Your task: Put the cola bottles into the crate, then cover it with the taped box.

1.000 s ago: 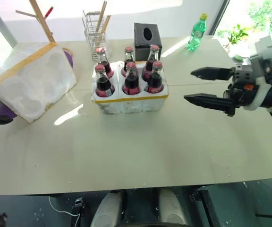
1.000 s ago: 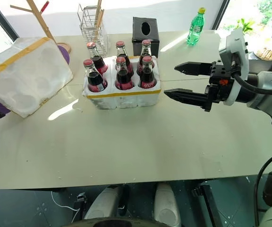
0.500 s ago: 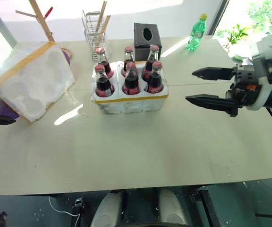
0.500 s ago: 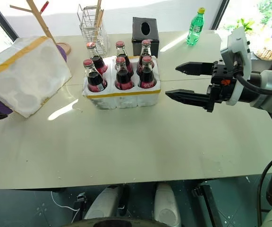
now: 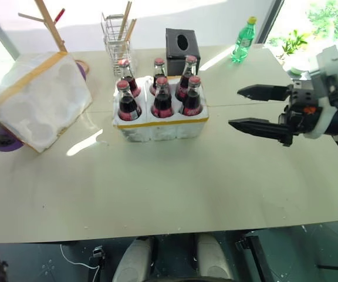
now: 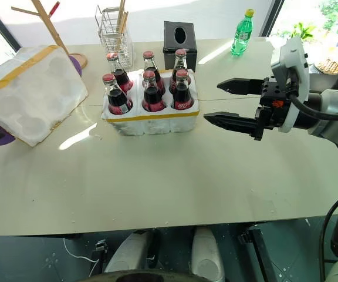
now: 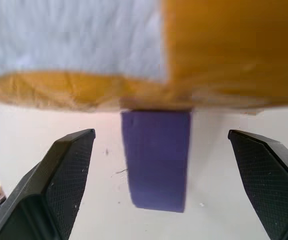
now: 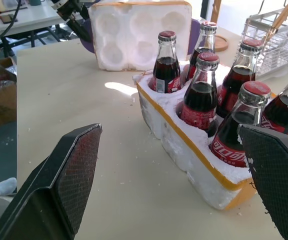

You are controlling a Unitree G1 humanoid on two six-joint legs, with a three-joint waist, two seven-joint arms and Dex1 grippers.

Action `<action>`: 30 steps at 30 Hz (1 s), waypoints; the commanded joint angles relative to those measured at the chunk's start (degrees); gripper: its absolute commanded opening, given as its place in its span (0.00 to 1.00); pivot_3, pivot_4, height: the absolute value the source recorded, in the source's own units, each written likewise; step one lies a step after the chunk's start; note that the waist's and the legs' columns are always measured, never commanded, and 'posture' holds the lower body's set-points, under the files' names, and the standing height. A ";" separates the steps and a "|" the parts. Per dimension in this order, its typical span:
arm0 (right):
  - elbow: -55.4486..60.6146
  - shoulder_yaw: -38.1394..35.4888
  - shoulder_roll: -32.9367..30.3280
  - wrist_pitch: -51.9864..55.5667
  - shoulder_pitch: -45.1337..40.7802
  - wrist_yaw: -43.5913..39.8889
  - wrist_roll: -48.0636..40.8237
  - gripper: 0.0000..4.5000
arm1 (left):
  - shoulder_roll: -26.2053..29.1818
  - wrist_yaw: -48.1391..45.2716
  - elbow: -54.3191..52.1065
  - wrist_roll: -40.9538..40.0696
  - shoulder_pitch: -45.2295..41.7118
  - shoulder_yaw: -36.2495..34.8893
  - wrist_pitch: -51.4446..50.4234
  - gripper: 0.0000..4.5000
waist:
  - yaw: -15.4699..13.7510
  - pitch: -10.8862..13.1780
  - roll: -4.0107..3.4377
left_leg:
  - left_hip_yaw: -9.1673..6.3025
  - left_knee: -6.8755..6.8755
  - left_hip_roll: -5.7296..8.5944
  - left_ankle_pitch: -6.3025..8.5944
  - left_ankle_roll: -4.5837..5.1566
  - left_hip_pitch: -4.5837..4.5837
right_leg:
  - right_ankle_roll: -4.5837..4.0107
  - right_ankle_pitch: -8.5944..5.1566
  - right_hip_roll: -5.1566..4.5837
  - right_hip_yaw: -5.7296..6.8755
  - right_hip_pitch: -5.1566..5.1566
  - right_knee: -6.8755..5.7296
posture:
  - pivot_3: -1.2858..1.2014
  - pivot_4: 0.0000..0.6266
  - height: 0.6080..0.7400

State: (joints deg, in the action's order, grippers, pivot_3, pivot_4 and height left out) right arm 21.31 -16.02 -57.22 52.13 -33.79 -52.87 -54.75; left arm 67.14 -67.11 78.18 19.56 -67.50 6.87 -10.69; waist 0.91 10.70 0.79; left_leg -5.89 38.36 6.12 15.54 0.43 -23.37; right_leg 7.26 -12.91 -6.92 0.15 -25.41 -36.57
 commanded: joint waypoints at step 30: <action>1.23 -5.69 -1.41 -0.65 2.87 1.95 -1.54 1.00 | 1.41 -3.62 -8.29 -5.16 -2.57 -4.24 20.43 0.06 | -0.04 0.01 0.14 | -0.01 0.71 0.06 0.18 0.23 -0.12 | -0.01 0.00 -0.05 -0.01 -0.01 -0.46 | 0.52 0.24 1.00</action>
State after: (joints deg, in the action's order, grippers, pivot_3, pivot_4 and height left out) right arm 21.69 -19.37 -57.44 52.13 -30.30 -50.78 -55.43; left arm 66.44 -70.32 71.87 16.51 -69.87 4.57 7.83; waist 0.86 10.72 0.93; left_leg -5.90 39.07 6.19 15.73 0.68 -23.49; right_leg 7.25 -12.92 -6.98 0.13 -25.42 -37.02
